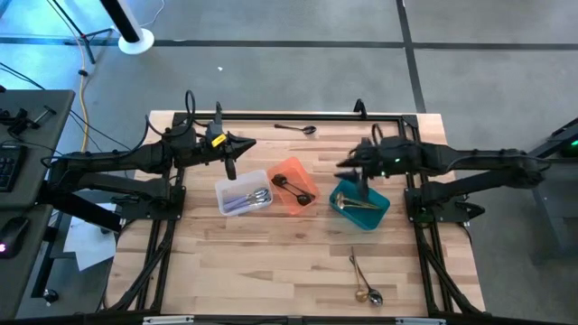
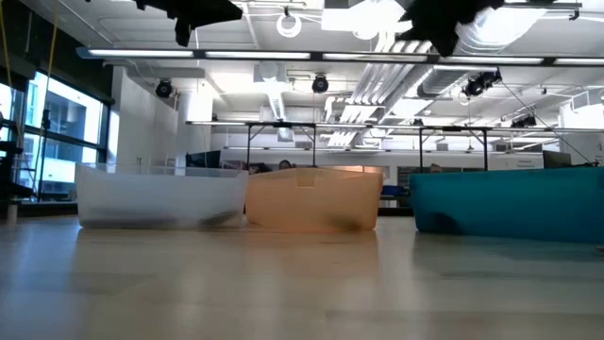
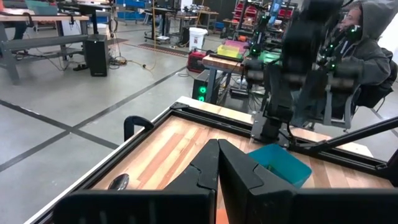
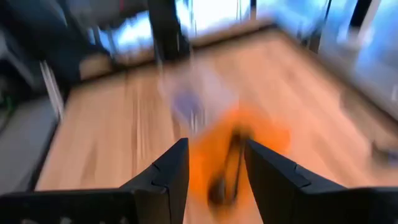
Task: Sort silverware by color (type)
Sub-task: Put the black spoon into the orange bin
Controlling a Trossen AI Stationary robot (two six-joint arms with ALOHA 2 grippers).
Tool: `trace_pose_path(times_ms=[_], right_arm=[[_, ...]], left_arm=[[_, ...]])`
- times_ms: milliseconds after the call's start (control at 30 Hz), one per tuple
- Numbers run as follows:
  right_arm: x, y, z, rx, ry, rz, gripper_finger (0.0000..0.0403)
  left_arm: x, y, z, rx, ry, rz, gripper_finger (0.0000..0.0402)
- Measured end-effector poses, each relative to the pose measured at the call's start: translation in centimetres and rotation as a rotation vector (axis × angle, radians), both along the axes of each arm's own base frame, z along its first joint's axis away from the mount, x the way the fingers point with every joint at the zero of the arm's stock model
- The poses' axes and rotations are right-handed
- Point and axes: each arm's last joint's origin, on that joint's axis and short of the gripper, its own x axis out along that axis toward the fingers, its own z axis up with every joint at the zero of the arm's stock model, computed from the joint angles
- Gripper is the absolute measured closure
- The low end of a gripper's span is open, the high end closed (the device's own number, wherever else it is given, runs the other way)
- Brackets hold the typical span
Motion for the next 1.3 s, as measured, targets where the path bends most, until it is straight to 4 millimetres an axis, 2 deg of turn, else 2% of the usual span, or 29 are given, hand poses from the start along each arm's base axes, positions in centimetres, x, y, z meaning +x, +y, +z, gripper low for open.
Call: trace_pose_path(times_ms=[200,333,533,1300], right_arm=[[1.1,-0.2,3.0,-0.110,-0.327,-0.033,0.0263],[1.8,-0.3,3.6,-0.138,-0.411,-0.032,0.0263],[2.3,-0.3,3.4,-0.092,-0.413,-0.043,0.0263],[2.3,-0.3,3.3,-0.090,-0.409,-0.044,0.0263]], left_arm=[[0.0,0.0,0.3,0.005,-0.034,0.000,0.0401],[0.0,0.0,0.8,-0.001,-0.090,-0.003,0.0401],[0.0,0.0,1.0,0.002,-0.111,-0.007,0.0401],[0.0,0.0,1.0,0.001,-0.109,-0.007,0.0401]])
